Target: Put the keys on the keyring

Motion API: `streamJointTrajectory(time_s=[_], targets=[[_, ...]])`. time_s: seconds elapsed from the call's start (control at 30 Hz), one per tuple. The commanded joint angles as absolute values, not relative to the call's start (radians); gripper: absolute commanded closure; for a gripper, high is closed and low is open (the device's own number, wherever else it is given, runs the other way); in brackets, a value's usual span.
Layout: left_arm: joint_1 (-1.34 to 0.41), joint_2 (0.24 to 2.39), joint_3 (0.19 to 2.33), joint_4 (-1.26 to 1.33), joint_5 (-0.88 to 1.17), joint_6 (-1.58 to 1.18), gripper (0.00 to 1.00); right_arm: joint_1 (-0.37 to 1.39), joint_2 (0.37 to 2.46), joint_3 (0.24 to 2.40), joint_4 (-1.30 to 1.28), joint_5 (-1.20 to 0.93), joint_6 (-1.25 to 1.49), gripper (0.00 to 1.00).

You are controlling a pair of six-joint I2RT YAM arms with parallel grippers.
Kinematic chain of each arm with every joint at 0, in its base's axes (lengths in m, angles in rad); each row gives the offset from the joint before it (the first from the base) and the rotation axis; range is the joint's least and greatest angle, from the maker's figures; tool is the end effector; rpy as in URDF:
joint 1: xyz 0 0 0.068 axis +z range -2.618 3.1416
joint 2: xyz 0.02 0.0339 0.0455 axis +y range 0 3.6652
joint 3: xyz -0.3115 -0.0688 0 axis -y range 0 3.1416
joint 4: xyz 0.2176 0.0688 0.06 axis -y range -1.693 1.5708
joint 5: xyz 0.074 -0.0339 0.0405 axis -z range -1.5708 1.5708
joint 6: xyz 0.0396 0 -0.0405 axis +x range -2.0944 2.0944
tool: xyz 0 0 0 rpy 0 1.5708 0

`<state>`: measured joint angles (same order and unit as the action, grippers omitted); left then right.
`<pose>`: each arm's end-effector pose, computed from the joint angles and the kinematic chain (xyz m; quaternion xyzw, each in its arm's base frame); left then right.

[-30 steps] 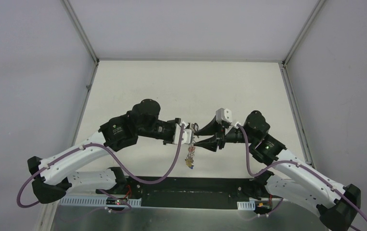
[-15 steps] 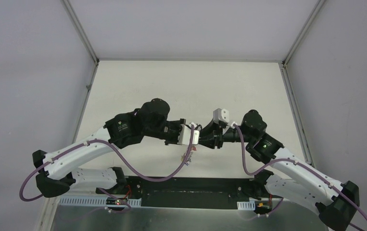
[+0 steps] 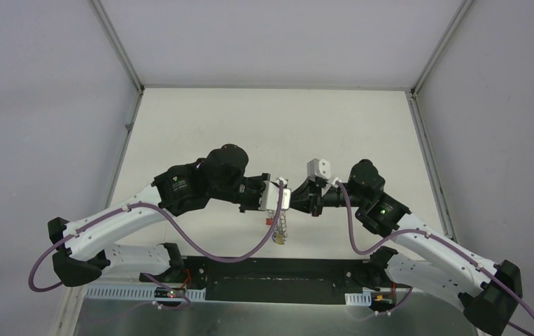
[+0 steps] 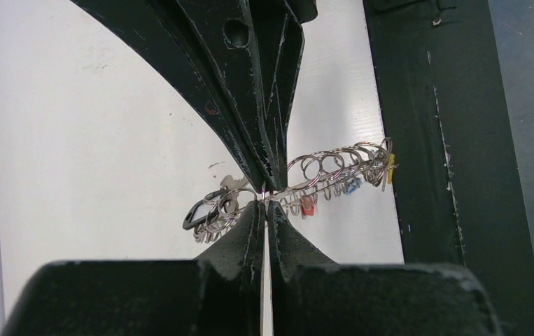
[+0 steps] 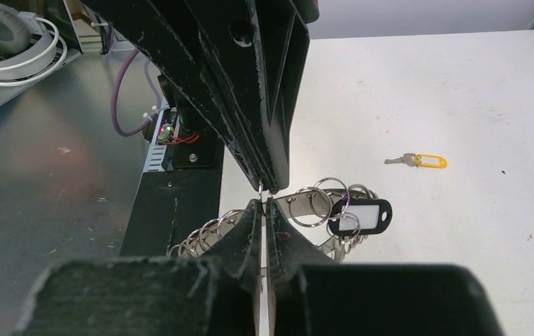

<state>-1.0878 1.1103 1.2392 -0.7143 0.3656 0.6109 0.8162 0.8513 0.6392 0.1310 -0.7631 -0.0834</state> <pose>0.0721 -0.1679 0.4187 0.7073 0.5077 -0.2655 0.4141 0.0776 0.1225 0.3523 -0.5240 0.5047 0.4810 0.4893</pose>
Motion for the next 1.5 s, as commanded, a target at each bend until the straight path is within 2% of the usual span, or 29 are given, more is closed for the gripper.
streamJointTrajectory(time_s=[0.0,0.1,0.27,0.37,0.43,0.6,0.87,1.1,1.17,1.33,1.47], targets=[[-1.103,1.094,1.265,-0.661,0.371,0.578,0.97,0.819,0.84,0.668,0.177,-0.747,-0.089,1.0],[-1.103,1.068,1.237,-0.65,0.377,0.552,0.85,0.82,0.825,0.663,0.177,-0.744,-0.081,1.0],[-1.104,0.98,1.144,-0.558,0.363,0.451,0.77,0.819,0.785,0.647,0.179,-0.728,-0.073,1.0],[-1.103,0.916,1.052,-0.423,0.347,0.351,0.67,0.819,0.759,0.636,0.186,-0.723,-0.073,1.0],[-1.103,0.882,0.985,-0.322,0.345,0.29,0.63,0.82,0.747,0.63,0.194,-0.727,-0.069,1.0],[-1.102,0.838,0.88,-0.141,0.345,0.205,0.66,0.819,0.74,0.613,0.258,-0.764,-0.051,1.0],[-1.103,0.845,0.839,-0.043,0.341,0.146,0.7,0.819,0.758,0.617,0.29,-0.806,-0.041,1.0],[-1.103,0.848,0.839,-0.046,0.361,0.167,0.9,0.82,0.755,0.613,0.29,-0.806,-0.04,1.0],[-1.103,0.849,0.845,-0.062,0.362,0.177,0.87,0.819,0.755,0.614,0.291,-0.805,-0.041,1.0],[-1.104,0.845,0.868,-0.137,0.345,0.203,0.69,0.82,0.753,0.615,0.29,-0.8,-0.041,1.0],[-1.102,0.832,0.874,-0.173,0.337,0.206,0.67,0.82,0.755,0.616,0.29,-0.799,-0.041,1.0]])
